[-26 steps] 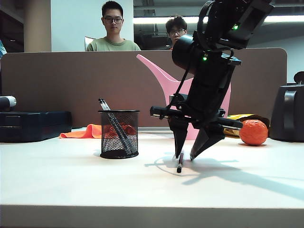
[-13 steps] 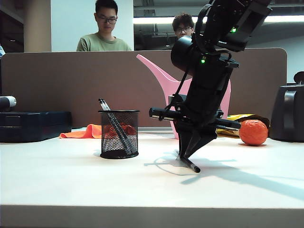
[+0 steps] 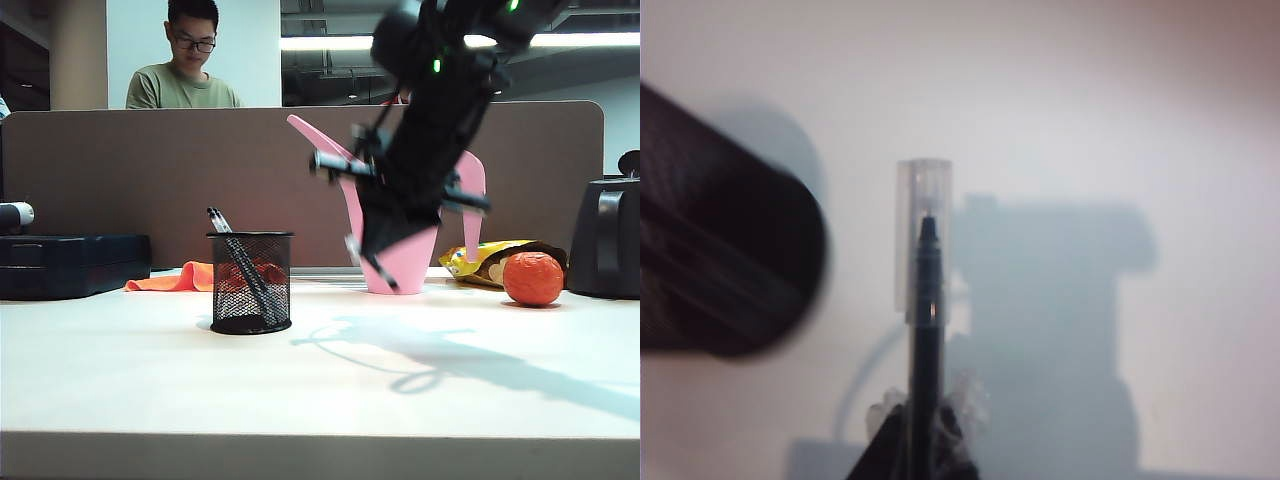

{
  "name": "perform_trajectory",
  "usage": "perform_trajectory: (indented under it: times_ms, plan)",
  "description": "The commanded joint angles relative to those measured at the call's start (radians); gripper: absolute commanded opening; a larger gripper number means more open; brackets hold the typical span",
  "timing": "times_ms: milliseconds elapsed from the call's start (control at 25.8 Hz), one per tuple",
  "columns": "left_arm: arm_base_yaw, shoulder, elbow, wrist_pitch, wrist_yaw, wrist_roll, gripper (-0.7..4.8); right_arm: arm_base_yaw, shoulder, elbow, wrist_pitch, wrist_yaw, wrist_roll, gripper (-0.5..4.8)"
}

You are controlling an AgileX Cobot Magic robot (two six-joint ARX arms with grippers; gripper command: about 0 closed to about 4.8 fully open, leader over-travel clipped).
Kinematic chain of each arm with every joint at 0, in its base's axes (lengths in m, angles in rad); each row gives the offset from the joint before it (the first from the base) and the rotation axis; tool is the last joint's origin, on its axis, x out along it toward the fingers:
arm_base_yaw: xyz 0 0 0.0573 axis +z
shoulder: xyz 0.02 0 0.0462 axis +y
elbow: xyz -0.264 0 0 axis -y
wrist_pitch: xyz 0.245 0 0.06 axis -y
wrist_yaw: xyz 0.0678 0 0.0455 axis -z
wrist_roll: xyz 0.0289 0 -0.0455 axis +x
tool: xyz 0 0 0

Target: Pick up a few water-based pens and put them in the pen basket.

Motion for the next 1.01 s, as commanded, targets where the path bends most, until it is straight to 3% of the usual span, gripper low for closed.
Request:
perform_trajectory:
  times_ms: [39,77,194,814,1007]
  plan:
    - [0.001,0.0,0.004,-0.004,0.003,-0.003,-0.03,0.002,-0.032,0.003,0.164,-0.077,-0.028,-0.09]
    - [0.001,0.0,0.004,-0.004,0.003,-0.003,-0.03,0.002,-0.037,0.003,0.277,-0.152,-0.027,-0.09]
    - [0.001,0.0,0.003,-0.004,0.003,-0.003,-0.03,0.002,-0.035,0.003,0.428,-0.226,-0.027,-0.09]
    - [0.001,0.0,0.003,-0.004,0.004,-0.003,-0.03,0.002,0.132,0.002,0.974,-0.365,-0.046,-0.09]
    - [0.001,0.0,0.003,-0.004,0.005,-0.003,-0.03,0.002,0.19,0.003,1.034,-0.365,-0.046,-0.08]
